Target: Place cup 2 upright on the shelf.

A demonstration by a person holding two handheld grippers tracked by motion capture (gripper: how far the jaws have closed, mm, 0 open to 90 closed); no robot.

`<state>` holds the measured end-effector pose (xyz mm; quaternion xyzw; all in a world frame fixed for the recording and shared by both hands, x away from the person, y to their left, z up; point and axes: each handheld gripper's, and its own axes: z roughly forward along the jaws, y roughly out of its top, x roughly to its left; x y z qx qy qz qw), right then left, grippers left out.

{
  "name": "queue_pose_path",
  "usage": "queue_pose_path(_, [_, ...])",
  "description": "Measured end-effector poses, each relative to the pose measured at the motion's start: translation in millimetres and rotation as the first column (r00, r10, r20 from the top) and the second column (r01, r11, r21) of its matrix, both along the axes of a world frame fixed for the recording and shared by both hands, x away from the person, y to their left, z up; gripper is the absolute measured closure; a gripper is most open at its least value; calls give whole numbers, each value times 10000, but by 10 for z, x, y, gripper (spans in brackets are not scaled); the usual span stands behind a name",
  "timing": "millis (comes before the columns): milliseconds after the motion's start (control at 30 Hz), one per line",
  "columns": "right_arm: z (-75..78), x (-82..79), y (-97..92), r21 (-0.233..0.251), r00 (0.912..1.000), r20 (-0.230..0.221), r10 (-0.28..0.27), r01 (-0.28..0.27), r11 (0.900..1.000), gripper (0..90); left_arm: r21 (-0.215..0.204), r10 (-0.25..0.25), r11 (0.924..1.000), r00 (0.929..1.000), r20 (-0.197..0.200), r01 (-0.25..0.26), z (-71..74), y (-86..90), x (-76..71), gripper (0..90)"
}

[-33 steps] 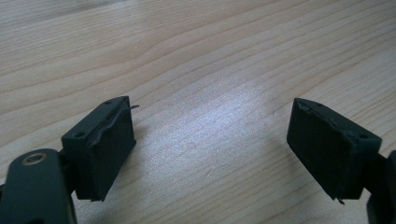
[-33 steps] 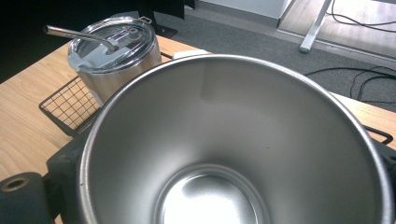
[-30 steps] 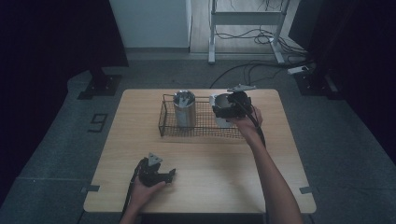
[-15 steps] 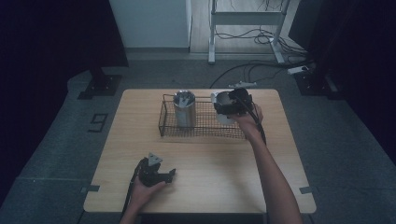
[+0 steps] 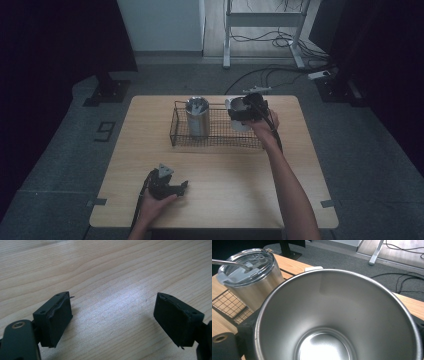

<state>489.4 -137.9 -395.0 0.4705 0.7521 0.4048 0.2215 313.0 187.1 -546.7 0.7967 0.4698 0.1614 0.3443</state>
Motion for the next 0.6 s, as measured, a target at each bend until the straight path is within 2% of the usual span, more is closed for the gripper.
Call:
queue_pose_path(167, [-36, 61, 0, 3, 9999, -147, 31, -31, 10000, 64, 17, -2, 10000, 10000, -3, 2, 1, -1, -1, 151])
queue_pose_path(600, [-57, 178, 100, -288, 9996, -73, 264, -266, 9992, 63, -18, -3, 10000, 10000, -15, 3, 1, 3, 0, 151])
